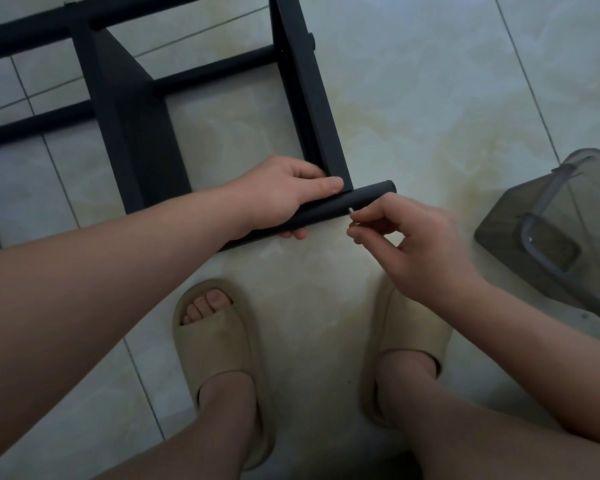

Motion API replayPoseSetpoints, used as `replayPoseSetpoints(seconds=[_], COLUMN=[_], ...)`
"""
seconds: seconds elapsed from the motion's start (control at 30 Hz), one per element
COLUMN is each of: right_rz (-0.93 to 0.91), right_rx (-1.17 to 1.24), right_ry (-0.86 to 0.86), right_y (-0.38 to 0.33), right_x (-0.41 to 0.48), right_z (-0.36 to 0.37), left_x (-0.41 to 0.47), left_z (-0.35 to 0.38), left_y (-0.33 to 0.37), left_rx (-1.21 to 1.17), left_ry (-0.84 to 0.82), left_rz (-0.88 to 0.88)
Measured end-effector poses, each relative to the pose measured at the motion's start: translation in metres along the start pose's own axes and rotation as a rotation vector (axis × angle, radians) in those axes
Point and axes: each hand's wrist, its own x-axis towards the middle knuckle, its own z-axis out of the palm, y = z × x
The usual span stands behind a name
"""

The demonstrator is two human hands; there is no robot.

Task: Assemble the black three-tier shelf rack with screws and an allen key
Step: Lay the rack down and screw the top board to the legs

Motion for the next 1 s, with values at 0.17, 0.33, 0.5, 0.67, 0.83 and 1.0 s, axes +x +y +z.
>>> replayPoseSetpoints(seconds=[0.17, 0.33, 0.5, 0.67, 0.83, 1.0], right_rz=[0.068, 0.239, 0.357, 0.389, 0.418, 0.441], right_rx=[0.048, 0.199, 0.367, 0.434, 0.533, 0.606], right_ry=[0.021, 0.02, 0.038, 0.056, 0.077, 0.095], right_y=[-0.002, -0.007, -0.009, -0.006, -0.006, -0.008], right_x=[0.0, -0.001, -0.002, -0.002, -0.002, -0.001], right_z=[0.005, 0.009, 0.012, 0.013, 0.013, 0.014], left_x=[0.0, 0.0, 0.0, 0.0, 0.0, 0.0], left_z=[0.0, 0.0, -0.001, -0.001, -0.001, -0.001], left_y=[0.0, 0.0, 0.0, 0.0, -0.001, -0.001], left_rx=[-0.008, -0.006, -0.003, -0.001, 0.001, -0.001], left_ry=[-0.001, 0.002, -0.001, -0.002, -0.005, -0.004], left_rz=[-0.004, -0.006, -0.008, -0.011, -0.006, -0.003])
